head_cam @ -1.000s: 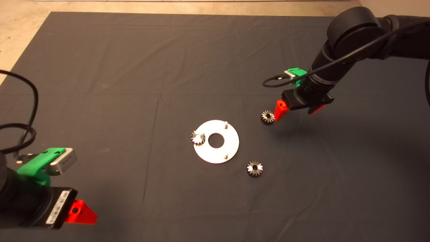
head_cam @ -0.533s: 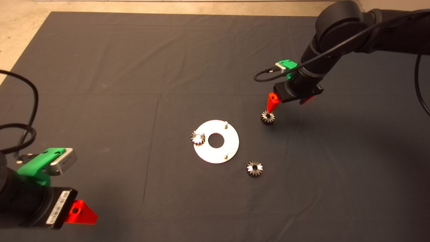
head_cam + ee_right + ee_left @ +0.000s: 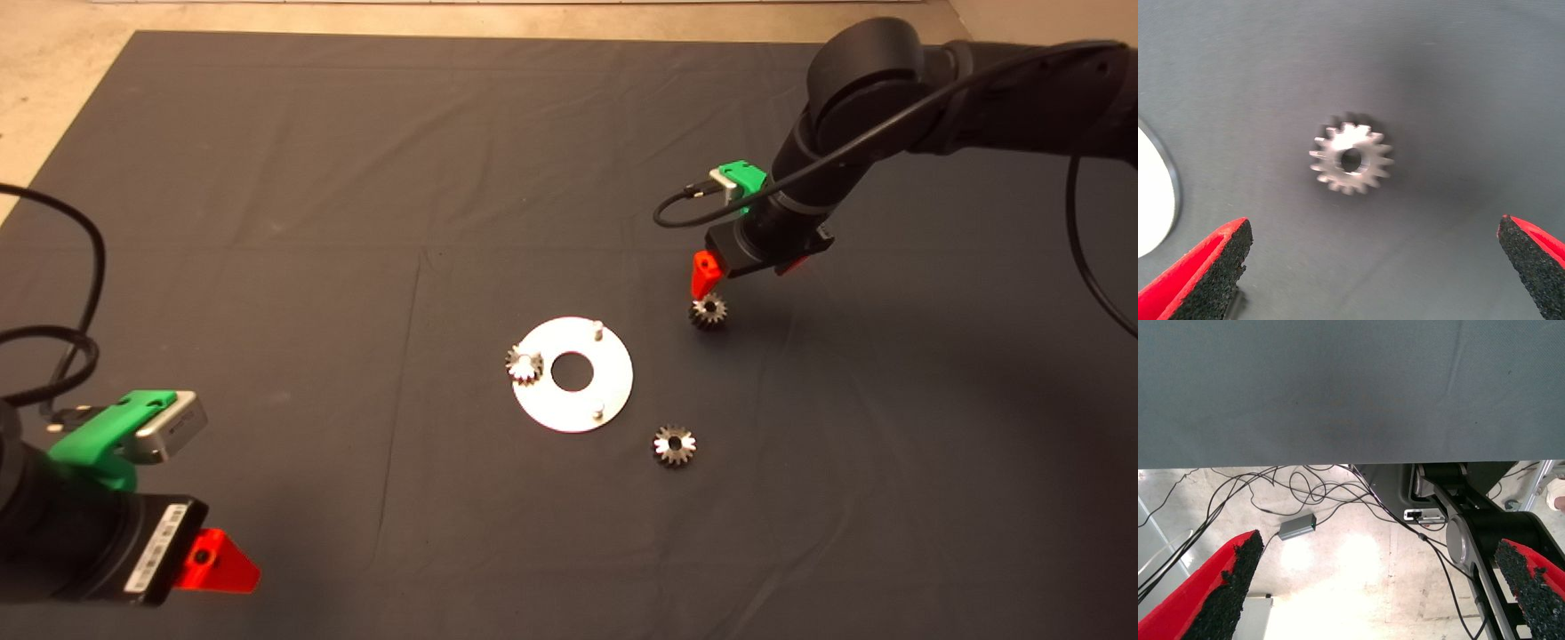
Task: Install three planetary gears onto the carrier pins
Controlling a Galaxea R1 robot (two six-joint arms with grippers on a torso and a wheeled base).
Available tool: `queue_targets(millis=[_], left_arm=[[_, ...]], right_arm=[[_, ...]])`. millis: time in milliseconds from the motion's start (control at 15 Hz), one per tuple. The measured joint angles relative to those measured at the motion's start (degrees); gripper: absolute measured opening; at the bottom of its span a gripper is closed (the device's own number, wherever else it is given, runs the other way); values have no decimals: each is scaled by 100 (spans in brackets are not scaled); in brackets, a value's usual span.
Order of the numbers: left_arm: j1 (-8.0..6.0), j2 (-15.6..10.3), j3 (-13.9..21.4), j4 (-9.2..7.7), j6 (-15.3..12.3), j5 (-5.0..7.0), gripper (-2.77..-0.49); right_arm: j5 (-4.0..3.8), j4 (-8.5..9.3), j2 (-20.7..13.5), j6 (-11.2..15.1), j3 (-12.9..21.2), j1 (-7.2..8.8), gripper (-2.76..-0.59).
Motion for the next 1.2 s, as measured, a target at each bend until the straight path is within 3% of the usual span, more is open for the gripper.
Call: queue_targets(millis=[600,1200], left_arm=[[0,0,0,2,2,0,-75],[0,-2,0,1,2,0,-75]], right_arm=[[17,-244,31,-17,5,-232,-60],[15,-303,29,-17,-162,-377,-60]])
